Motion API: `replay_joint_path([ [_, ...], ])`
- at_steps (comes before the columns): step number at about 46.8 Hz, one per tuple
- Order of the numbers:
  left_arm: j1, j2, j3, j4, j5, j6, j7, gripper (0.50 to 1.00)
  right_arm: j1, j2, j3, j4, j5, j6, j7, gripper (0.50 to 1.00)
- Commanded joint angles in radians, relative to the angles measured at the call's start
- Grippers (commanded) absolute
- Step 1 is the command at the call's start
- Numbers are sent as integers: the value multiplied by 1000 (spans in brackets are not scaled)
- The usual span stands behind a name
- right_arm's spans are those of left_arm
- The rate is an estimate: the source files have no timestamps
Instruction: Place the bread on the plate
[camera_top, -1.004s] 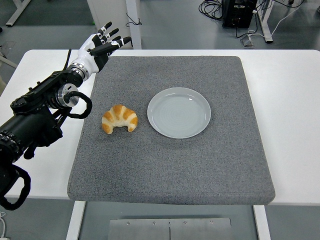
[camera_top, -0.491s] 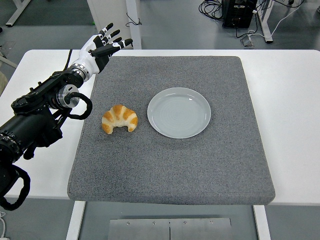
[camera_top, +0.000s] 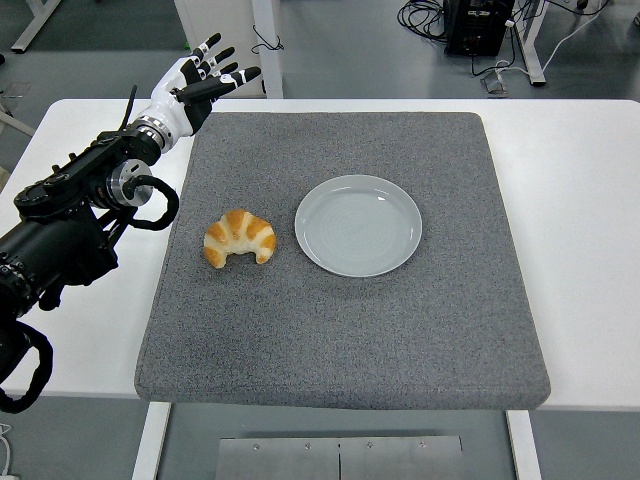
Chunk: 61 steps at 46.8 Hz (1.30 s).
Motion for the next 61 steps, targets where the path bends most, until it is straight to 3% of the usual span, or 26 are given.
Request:
replay_joint_path([
  [1, -1, 14, 1, -25, 0, 1, 1, 974, 0, 0, 0, 0, 0, 0, 0, 1000],
  [11, 1, 68, 58, -120, 15, 1, 7, 974, 0, 0, 0, 0, 0, 0, 0, 1000],
  [19, 2, 154, 113, -251, 47, 13, 7, 974, 0, 0, 0, 0, 0, 0, 0, 1000],
  [24, 11, 211, 138, -344, 135, 21, 7, 974, 0, 0, 0, 0, 0, 0, 0, 1000],
  [38, 33, 326, 159, -530, 389, 117, 18, 974, 0, 0, 0, 0, 0, 0, 0, 1000],
  [46, 38, 436, 227, -665, 477, 122, 72, 974, 0, 0, 0, 0, 0, 0, 0, 1000],
  [54, 38, 548, 247, -823, 593, 119, 72, 974, 0, 0, 0, 0, 0, 0, 0, 1000],
  [61, 53, 600, 250, -929, 699, 119, 70, 974, 0, 0, 0, 0, 0, 0, 0, 1000],
])
